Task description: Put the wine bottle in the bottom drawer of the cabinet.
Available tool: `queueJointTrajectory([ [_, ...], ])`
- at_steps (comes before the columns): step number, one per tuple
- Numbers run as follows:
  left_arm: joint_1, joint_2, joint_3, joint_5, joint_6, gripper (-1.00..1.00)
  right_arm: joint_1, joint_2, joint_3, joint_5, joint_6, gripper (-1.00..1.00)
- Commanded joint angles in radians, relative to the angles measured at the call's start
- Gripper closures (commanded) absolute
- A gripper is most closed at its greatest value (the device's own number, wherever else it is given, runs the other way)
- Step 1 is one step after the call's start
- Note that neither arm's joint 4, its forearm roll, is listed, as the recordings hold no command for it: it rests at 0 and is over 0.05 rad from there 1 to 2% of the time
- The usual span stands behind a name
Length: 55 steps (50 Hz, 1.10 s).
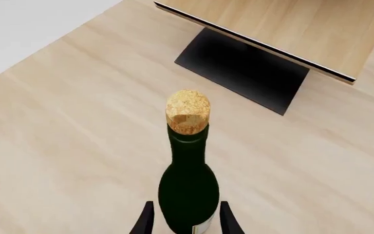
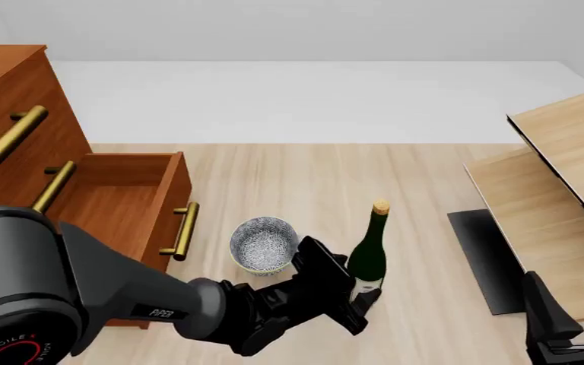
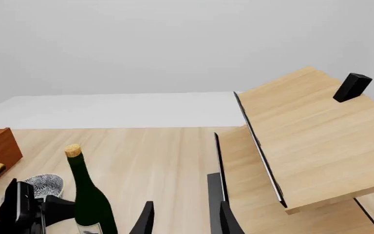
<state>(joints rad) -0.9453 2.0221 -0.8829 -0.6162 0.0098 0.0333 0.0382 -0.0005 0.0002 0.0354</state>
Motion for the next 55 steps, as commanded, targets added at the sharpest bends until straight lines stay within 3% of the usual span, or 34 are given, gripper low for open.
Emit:
queueJointTrajectory([
  [1, 0.002, 0.004, -0.01, 0.007, 0.013, -1.0, 0.004, 0.005, 0.0, -0.004, 0.0, -1.0],
  [3, -0.003, 0.0, -0.015, 0.014, -0.013, -1.0, 0.004, 0.003, 0.0, -0.002, 0.001, -1.0],
  [11, -0.006, -0.025, -0.02, 0.023, 0.003, -1.0, 0.003, 0.004, 0.0, -0.003, 0.002, -1.0],
  [12, -0.009, -0.019, -0.019, 0.014, 0.008, 1.0, 0.003, 0.004, 0.0, -0.003, 0.002, -1.0],
  [55, -0.05, -0.044, 0.016, -0.028, 0.005, 1.0, 0.003, 0.008, 0.0, -0.007, 0.016, -1.0],
])
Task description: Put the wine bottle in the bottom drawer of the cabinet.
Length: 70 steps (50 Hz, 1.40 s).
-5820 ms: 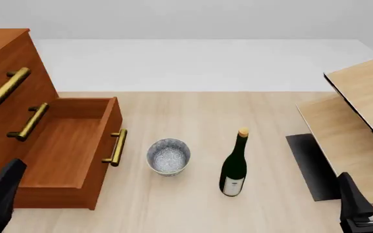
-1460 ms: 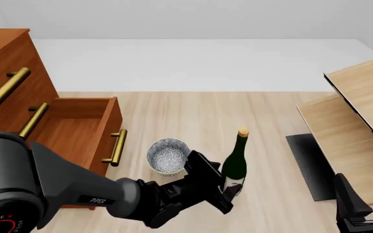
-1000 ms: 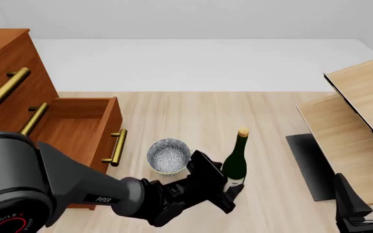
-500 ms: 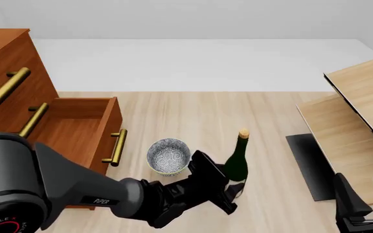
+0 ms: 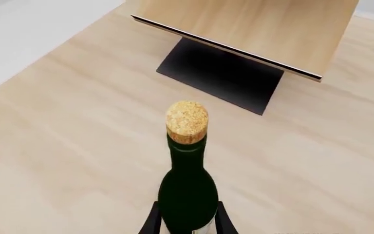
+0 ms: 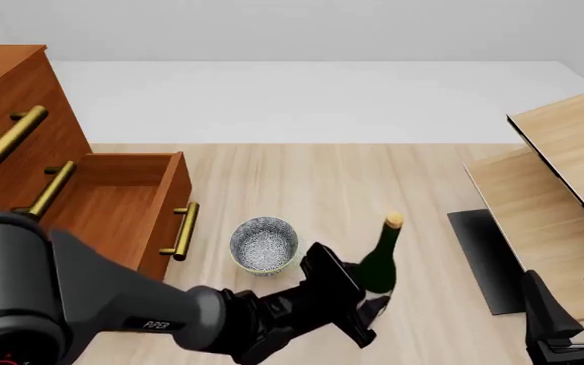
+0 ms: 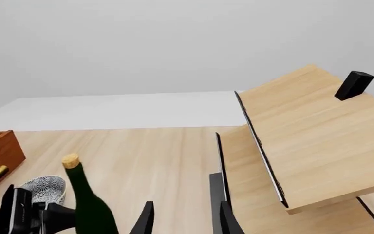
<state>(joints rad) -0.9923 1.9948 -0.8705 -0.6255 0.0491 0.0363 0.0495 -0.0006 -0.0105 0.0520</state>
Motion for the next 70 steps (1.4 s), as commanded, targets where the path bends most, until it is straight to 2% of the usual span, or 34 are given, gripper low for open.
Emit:
queueJointTrajectory([
  [1, -0.001, -0.01, 0.007, -0.029, -0.036, 1.0, 0.0, -0.002, 0.0, 0.003, -0.001, -1.0],
  [14, -0.005, -0.034, 0.004, -0.007, -0.02, 1.0, -0.001, -0.008, 0.0, 0.007, 0.0, -1.0],
  [25, 0.01, -0.113, 0.018, 0.03, -0.003, 1.0, 0.0, -0.007, 0.001, 0.006, 0.0, -1.0],
  [42, 0.052, -0.193, 0.036, 0.087, 0.005, 1.0, 0.0, 0.001, 0.0, 0.0, 0.0, -1.0],
  [44, 0.053, -0.217, 0.046, 0.09, -0.013, 1.0, 0.0, -0.001, 0.0, 0.001, 0.001, -1.0],
  [49, 0.067, -0.248, 0.055, 0.119, 0.024, 1.0, 0.001, 0.002, 0.0, -0.001, 0.001, -1.0],
  [50, 0.071, -0.247, 0.043, 0.151, 0.062, 1.0, 0.001, 0.004, 0.0, -0.003, 0.002, -1.0],
  [55, 0.093, -0.268, 0.009, 0.233, 0.072, 1.0, -0.001, 0.003, 0.0, 0.0, 0.002, -1.0],
  [56, 0.119, -0.247, -0.021, 0.289, 0.093, 1.0, -0.001, 0.007, 0.0, -0.004, 0.002, -1.0],
  [58, 0.142, -0.275, -0.022, 0.307, 0.095, 1.0, -0.001, 0.005, 0.0, -0.002, 0.002, -1.0],
  [59, 0.171, -0.272, -0.038, 0.35, 0.095, 1.0, -0.002, 0.004, 0.0, -0.001, 0.002, -1.0],
  [61, 0.249, -0.265, -0.059, 0.435, 0.087, 1.0, -0.003, -0.001, 0.0, 0.004, 0.003, -1.0],
  [62, 0.218, -0.277, -0.082, 0.458, 0.017, 1.0, -0.003, -0.001, 0.0, 0.003, 0.003, -1.0],
  [63, 0.222, -0.344, -0.059, 0.447, 0.005, 1.0, -0.003, -0.003, 0.0, 0.005, 0.004, -1.0],
  [66, 0.196, -0.377, -0.081, 0.5, 0.017, 1.0, -0.002, 0.0, 0.0, 0.002, 0.004, -1.0],
  [70, 0.257, -0.43, -0.068, 0.554, 0.095, 1.0, -0.002, 0.005, 0.0, -0.003, 0.006, -1.0],
])
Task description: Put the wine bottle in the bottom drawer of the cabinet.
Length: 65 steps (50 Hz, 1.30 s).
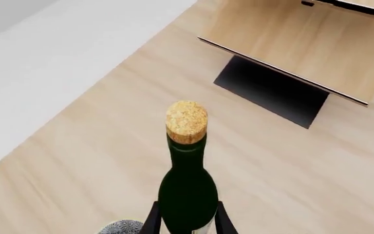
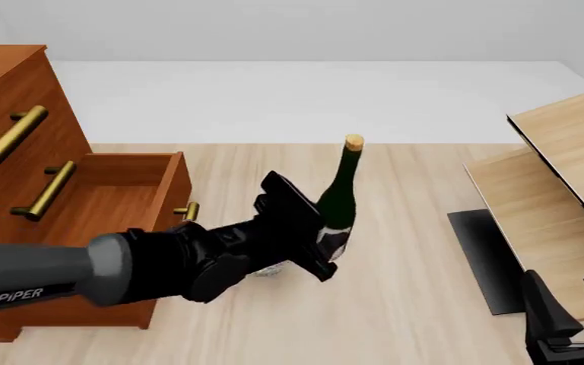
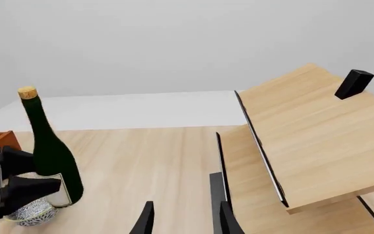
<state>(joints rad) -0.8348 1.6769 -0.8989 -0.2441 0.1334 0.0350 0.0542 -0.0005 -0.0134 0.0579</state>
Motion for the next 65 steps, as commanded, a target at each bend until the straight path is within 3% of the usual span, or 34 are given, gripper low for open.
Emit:
queueJointTrajectory([
  [1, 0.104, -0.123, -0.037, 0.175, 0.007, 1.0, -0.001, 0.0, 0.0, 0.0, 0.001, -1.0],
  [4, 0.109, -0.136, -0.055, 0.222, -0.025, 1.0, -0.002, -0.003, 0.0, 0.003, 0.002, -1.0],
  [6, 0.092, -0.163, -0.053, 0.226, 0.018, 1.0, -0.002, -0.001, 0.0, 0.001, 0.003, -1.0],
  [9, 0.091, -0.119, -0.093, 0.298, -0.035, 1.0, -0.002, -0.006, 0.0, 0.005, 0.004, -1.0],
  [10, 0.118, -0.149, -0.069, 0.286, 0.007, 1.0, -0.002, -0.005, 0.0, 0.004, 0.004, -1.0],
  [12, 0.123, -0.144, -0.074, 0.311, 0.008, 1.0, -0.002, -0.006, 0.0, 0.005, 0.004, -1.0],
  [16, 0.159, -0.138, -0.08, 0.379, -0.109, 1.0, -0.004, -0.002, 0.0, 0.004, 0.004, -1.0],
  [18, 0.16, -0.145, -0.077, 0.388, -0.057, 1.0, -0.005, -0.006, 0.0, 0.007, 0.005, -1.0],
  [23, 0.187, -0.163, -0.081, 0.452, -0.041, 1.0, -0.006, -0.015, 0.0, 0.013, 0.009, -1.0],
  [24, 0.233, -0.194, -0.055, 0.459, -0.006, 1.0, -0.007, -0.016, 0.0, 0.013, 0.011, -1.0],
  [27, 0.241, -0.2, -0.063, 0.498, -0.02, 1.0, -0.007, -0.017, 0.0, 0.014, 0.013, -1.0],
  [31, 0.315, -0.236, -0.013, 0.539, 0.043, 1.0, -0.006, -0.015, 0.0, 0.012, 0.014, -1.0],
  [33, 0.353, -0.265, 0.007, 0.557, 0.042, 1.0, -0.006, -0.015, 0.0, 0.012, 0.014, -1.0],
  [35, 0.359, -0.291, 0.003, 0.578, -0.092, 1.0, -0.006, -0.013, 0.0, 0.011, 0.013, -1.0],
  [36, 0.354, -0.298, 0.004, 0.583, -0.089, 1.0, -0.007, -0.013, 0.0, 0.011, 0.014, -1.0],
  [37, 0.363, -0.309, 0.021, 0.582, -0.041, 1.0, -0.008, -0.013, 0.0, 0.011, 0.015, -1.0],
  [44, 0.407, -0.397, 0.049, 0.654, -0.022, 1.0, -0.007, -0.014, 0.0, 0.012, 0.018, -1.0],
  [49, 0.423, -0.456, 0.009, 0.751, -0.035, 1.0, -0.007, -0.013, 0.0, 0.011, 0.02, -1.0],
  [55, 0.4, -0.476, -0.097, 0.9, -0.114, 1.0, -0.007, -0.013, 0.0, 0.012, 0.023, -1.0],
  [65, 0.425, -0.481, -0.182, 1.055, -0.112, 1.0, -0.005, -0.018, 0.0, 0.016, 0.024, -1.0],
])
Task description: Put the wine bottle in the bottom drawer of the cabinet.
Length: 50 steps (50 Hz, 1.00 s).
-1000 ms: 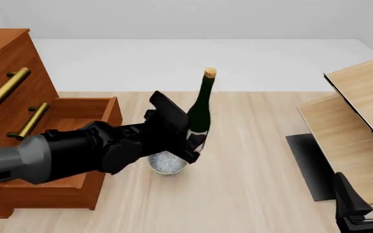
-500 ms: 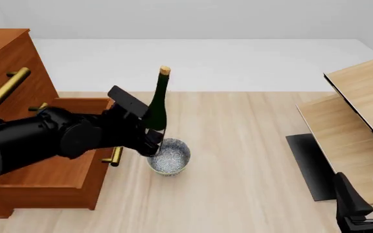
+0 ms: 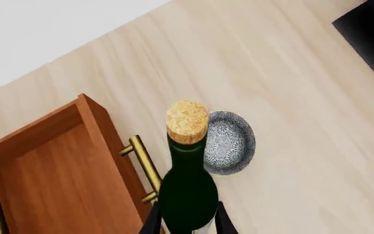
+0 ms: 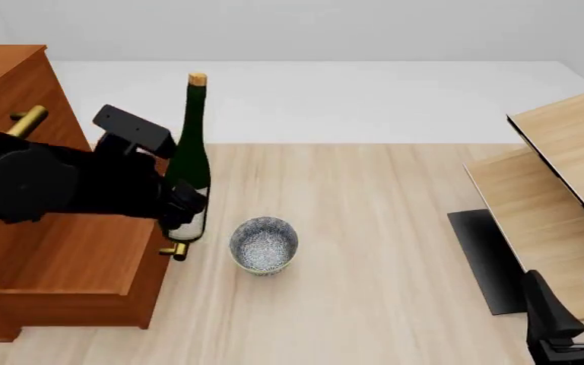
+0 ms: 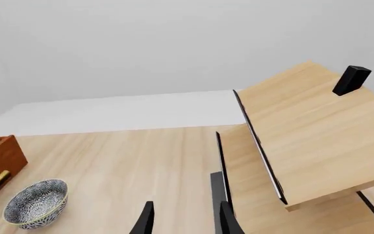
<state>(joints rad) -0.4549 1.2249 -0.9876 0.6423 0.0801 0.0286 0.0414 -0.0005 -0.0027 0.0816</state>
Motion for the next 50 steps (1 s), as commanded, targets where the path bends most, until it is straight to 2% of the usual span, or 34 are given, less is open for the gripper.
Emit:
queueJointTrajectory([
  [1, 0.062, -0.032, -0.096, 0.184, -0.047, 1.0, 0.002, -0.007, 0.0, 0.006, -0.001, -1.0],
  [5, 0.078, -0.006, -0.088, 0.218, -0.075, 1.0, 0.003, -0.003, 0.0, 0.007, 0.002, -1.0],
  [7, 0.046, 0.023, -0.079, 0.222, -0.127, 1.0, 0.001, -0.003, 0.0, 0.007, 0.003, -1.0],
  [10, 0.026, 0.055, -0.056, 0.219, -0.165, 1.0, 0.0, -0.003, 0.0, 0.008, 0.002, -1.0],
  [12, 0.096, 0.058, -0.028, 0.22, -0.089, 1.0, 0.0, -0.005, 0.0, 0.009, 0.002, -1.0],
  [13, 0.105, 0.065, -0.018, 0.222, -0.078, 1.0, -0.001, -0.006, 0.0, 0.01, 0.002, -1.0],
  [15, 0.103, 0.076, -0.023, 0.227, -0.116, 1.0, 0.0, -0.005, 0.0, 0.009, 0.001, -1.0],
  [18, 0.157, 0.077, -0.025, 0.241, -0.064, 1.0, -0.001, -0.001, -0.001, 0.006, 0.002, -1.0],
  [19, 0.161, 0.08, -0.041, 0.256, -0.092, 1.0, -0.001, 0.001, 0.0, 0.004, 0.002, -1.0],
  [24, 0.218, 0.078, -0.076, 0.301, -0.051, 1.0, -0.002, 0.003, 0.0, 0.004, 0.001, -1.0],
  [26, 0.265, 0.072, -0.08, 0.316, -0.007, 1.0, -0.002, 0.004, 0.0, 0.003, 0.001, -1.0],
  [29, 0.297, 0.068, -0.11, 0.348, 0.008, 1.0, -0.001, 0.003, 0.0, 0.004, 0.0, -1.0],
  [39, 0.344, 0.066, -0.166, 0.417, 0.017, 1.0, 0.0, 0.008, 0.0, 0.002, 0.0, -1.0],
  [47, 0.406, 0.072, -0.137, 0.408, 0.075, 1.0, -0.002, 0.008, 0.0, 0.002, 0.0, -1.0],
  [50, 0.407, 0.08, -0.121, 0.401, 0.072, 1.0, 0.0, 0.01, 0.0, 0.0, -0.001, -1.0],
])
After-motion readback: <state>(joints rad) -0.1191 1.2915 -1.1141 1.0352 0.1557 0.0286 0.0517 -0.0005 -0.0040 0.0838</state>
